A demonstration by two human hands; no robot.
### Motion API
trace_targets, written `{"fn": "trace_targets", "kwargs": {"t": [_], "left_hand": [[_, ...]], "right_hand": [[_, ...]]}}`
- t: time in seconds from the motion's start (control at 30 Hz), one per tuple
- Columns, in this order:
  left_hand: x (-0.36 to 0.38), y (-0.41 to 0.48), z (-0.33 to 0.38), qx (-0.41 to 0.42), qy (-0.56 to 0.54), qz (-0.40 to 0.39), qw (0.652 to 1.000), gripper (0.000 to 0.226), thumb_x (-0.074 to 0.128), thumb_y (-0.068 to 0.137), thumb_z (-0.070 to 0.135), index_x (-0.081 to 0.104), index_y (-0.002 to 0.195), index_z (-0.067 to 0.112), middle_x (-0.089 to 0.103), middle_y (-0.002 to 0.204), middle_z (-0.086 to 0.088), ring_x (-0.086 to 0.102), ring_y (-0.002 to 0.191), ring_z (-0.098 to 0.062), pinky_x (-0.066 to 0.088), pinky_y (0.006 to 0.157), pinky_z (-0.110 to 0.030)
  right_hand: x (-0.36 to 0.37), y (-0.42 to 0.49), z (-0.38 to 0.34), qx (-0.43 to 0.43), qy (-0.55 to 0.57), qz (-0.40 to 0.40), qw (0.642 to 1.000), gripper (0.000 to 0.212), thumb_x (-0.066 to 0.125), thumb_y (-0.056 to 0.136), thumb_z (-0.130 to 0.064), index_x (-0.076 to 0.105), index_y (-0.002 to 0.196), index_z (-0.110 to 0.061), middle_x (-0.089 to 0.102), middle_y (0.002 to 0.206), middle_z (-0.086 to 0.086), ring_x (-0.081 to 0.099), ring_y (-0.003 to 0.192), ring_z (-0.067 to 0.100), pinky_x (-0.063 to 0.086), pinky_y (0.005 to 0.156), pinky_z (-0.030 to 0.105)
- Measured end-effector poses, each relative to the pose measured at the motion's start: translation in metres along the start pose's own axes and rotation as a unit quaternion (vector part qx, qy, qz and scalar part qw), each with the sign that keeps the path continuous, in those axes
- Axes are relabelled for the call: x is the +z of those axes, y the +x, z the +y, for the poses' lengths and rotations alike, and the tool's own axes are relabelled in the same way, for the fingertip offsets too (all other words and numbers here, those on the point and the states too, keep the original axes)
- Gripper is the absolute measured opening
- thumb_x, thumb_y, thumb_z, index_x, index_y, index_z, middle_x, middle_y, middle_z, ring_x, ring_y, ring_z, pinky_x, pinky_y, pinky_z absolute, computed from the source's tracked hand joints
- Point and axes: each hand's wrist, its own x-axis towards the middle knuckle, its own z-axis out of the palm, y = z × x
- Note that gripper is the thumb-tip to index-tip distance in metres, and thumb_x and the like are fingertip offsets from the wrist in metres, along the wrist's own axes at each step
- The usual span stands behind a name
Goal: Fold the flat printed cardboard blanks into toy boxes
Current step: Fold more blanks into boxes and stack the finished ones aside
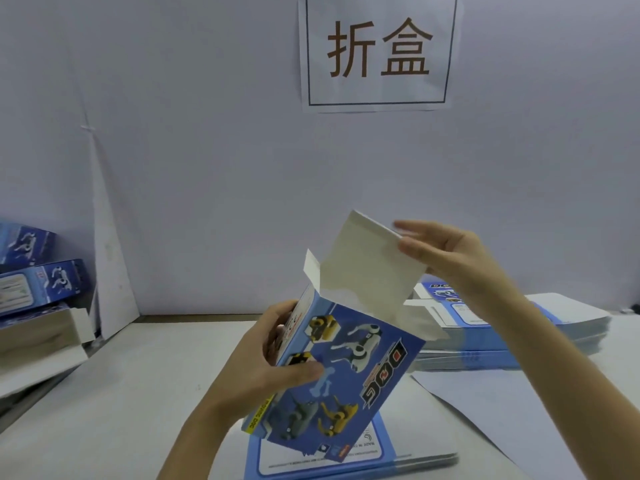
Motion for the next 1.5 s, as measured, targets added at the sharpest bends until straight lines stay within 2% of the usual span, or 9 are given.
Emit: {"fn": "trace_targets", "kwargs": {"t": [0.1, 0.43, 0.53, 0.67, 1.07, 1.13, 1.23, 1.37, 1.5], "left_hand": [[0.003, 0.002, -0.001, 0.005, -0.026, 0.033, 0.999, 0.079, 0.081, 0.055, 0.042, 0.048, 0.126, 0.034, 0.067, 0.112, 0.006, 0.066, 0.103, -0.021, 0.057, 0.076, -0.03], [0.0, -0.002, -0.049, -0.106, 0.013, -0.021, 0.994, 0.081, 0.089, 0.063, 0.013, 0.039, 0.123, 0.034, 0.067, 0.114, 0.007, 0.066, 0.106, -0.013, 0.057, 0.083, -0.029], [-0.004, -0.002, -0.053, -0.116, -0.018, -0.025, 0.993, 0.092, 0.09, 0.059, 0.017, 0.035, 0.131, 0.035, 0.067, 0.112, 0.018, 0.066, 0.104, -0.007, 0.055, 0.073, -0.018], [-0.003, -0.001, -0.055, -0.114, -0.017, -0.019, 0.993, 0.094, 0.089, 0.057, 0.02, 0.034, 0.132, 0.034, 0.066, 0.112, 0.021, 0.065, 0.104, -0.004, 0.054, 0.073, -0.016], [-0.001, -0.003, -0.05, -0.118, 0.047, -0.008, 0.992, 0.082, 0.089, 0.057, 0.03, 0.037, 0.12, 0.037, 0.061, 0.119, 0.012, 0.062, 0.109, -0.004, 0.051, 0.095, -0.029], [-0.006, -0.004, -0.038, -0.121, 0.061, -0.038, 0.99, 0.097, 0.09, 0.051, 0.051, 0.031, 0.127, 0.045, 0.048, 0.134, 0.019, 0.047, 0.128, -0.009, 0.047, 0.097, -0.022], [-0.027, -0.002, -0.011, -0.073, 0.022, 0.077, 0.994, 0.135, 0.057, 0.033, 0.096, 0.018, 0.147, 0.037, 0.02, 0.156, 0.016, 0.02, 0.144, -0.01, 0.026, 0.116, -0.035], [-0.031, -0.007, 0.004, 0.165, 0.19, 0.232, 0.94, 0.076, 0.027, 0.09, 0.072, 0.038, 0.144, 0.019, 0.039, 0.149, 0.01, 0.031, 0.138, 0.003, 0.023, 0.115, -0.021], [0.002, -0.012, -0.025, 0.233, 0.266, 0.238, 0.905, 0.053, 0.021, 0.104, 0.041, 0.047, 0.131, 0.003, 0.049, 0.138, -0.007, 0.043, 0.132, -0.013, 0.032, 0.111, -0.039]], "right_hand": [[0.003, -0.019, 0.017, 0.029, 0.096, 0.06, 0.993, 0.049, 0.056, 0.072, -0.054, 0.055, 0.119, -0.039, 0.067, 0.117, -0.01, 0.068, 0.101, 0.01, 0.055, 0.081, 0.028], [0.035, -0.052, 0.065, 0.238, 0.164, 0.047, 0.956, 0.019, 0.062, 0.091, -0.019, 0.062, 0.109, -0.013, 0.069, 0.09, 0.012, 0.071, 0.071, 0.023, 0.056, 0.062, 0.035], [0.039, -0.053, 0.068, 0.143, 0.074, 0.088, 0.983, 0.037, 0.061, 0.089, -0.001, 0.056, 0.121, -0.018, 0.068, 0.095, 0.007, 0.069, 0.072, 0.013, 0.054, 0.058, 0.023], [0.052, -0.068, 0.074, -0.081, -0.231, 0.067, 0.967, 0.062, 0.043, 0.091, 0.014, 0.045, 0.133, -0.032, 0.046, 0.13, -0.028, 0.043, 0.12, -0.017, 0.042, 0.1, 0.013], [0.058, -0.084, 0.087, 0.009, -0.108, 0.04, 0.993, 0.069, 0.041, 0.091, 0.015, 0.049, 0.125, -0.044, 0.051, 0.127, -0.036, 0.041, 0.133, -0.001, 0.047, 0.104, 0.034], [0.061, -0.089, 0.089, -0.017, -0.116, 0.071, 0.991, 0.073, 0.047, 0.089, 0.014, 0.04, 0.132, -0.045, 0.042, 0.131, -0.043, 0.038, 0.134, -0.004, 0.047, 0.103, 0.044], [0.058, -0.085, 0.077, -0.173, -0.22, 0.12, 0.952, 0.068, 0.051, 0.084, 0.008, 0.037, 0.14, -0.027, 0.033, 0.148, -0.022, 0.025, 0.137, -0.011, 0.035, 0.11, 0.021], [0.058, -0.071, 0.062, -0.282, -0.367, 0.042, 0.885, 0.056, 0.053, 0.078, 0.008, 0.053, 0.131, -0.009, 0.049, 0.139, 0.004, 0.037, 0.138, 0.018, 0.034, 0.111, 0.035], [0.059, -0.07, 0.067, -0.274, -0.406, -0.001, 0.872, 0.044, 0.07, 0.075, 0.006, 0.066, 0.118, -0.005, 0.066, 0.121, 0.006, 0.048, 0.122, 0.018, 0.047, 0.095, 0.052]]}}
